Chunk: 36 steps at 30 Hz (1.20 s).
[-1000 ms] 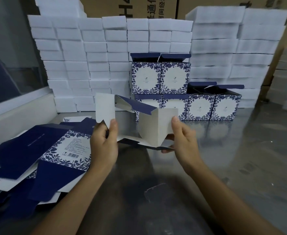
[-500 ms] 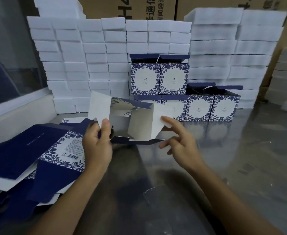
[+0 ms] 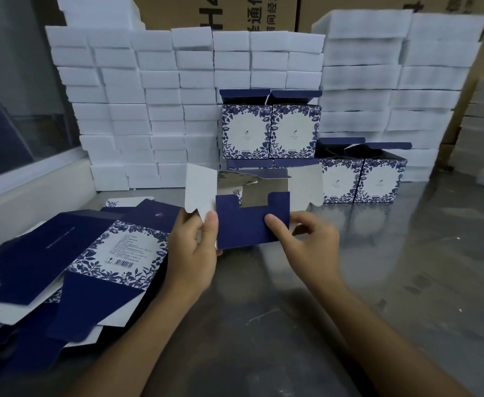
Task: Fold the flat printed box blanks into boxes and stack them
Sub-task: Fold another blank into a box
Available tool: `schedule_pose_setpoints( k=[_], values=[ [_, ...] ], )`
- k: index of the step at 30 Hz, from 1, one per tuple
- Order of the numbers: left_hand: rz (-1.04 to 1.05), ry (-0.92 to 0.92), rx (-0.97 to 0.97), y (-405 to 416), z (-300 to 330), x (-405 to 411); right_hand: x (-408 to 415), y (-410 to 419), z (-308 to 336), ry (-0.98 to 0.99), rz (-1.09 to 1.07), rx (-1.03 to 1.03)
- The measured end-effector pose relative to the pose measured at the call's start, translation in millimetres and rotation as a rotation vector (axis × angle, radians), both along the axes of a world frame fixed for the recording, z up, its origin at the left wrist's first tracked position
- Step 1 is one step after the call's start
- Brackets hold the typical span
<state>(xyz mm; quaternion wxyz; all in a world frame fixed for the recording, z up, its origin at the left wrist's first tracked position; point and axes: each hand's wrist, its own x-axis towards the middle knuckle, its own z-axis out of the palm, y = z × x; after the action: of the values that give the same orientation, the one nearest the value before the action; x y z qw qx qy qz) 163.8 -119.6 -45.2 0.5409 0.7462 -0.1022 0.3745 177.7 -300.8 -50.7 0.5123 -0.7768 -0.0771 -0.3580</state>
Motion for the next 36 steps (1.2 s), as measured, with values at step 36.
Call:
schedule_pose_setpoints(
  k=[36],
  values=[
    [0.034,0.208,-0.162,-23,-2,-6,-9,36,-18,0.160,0.410,0.027]
  ],
)
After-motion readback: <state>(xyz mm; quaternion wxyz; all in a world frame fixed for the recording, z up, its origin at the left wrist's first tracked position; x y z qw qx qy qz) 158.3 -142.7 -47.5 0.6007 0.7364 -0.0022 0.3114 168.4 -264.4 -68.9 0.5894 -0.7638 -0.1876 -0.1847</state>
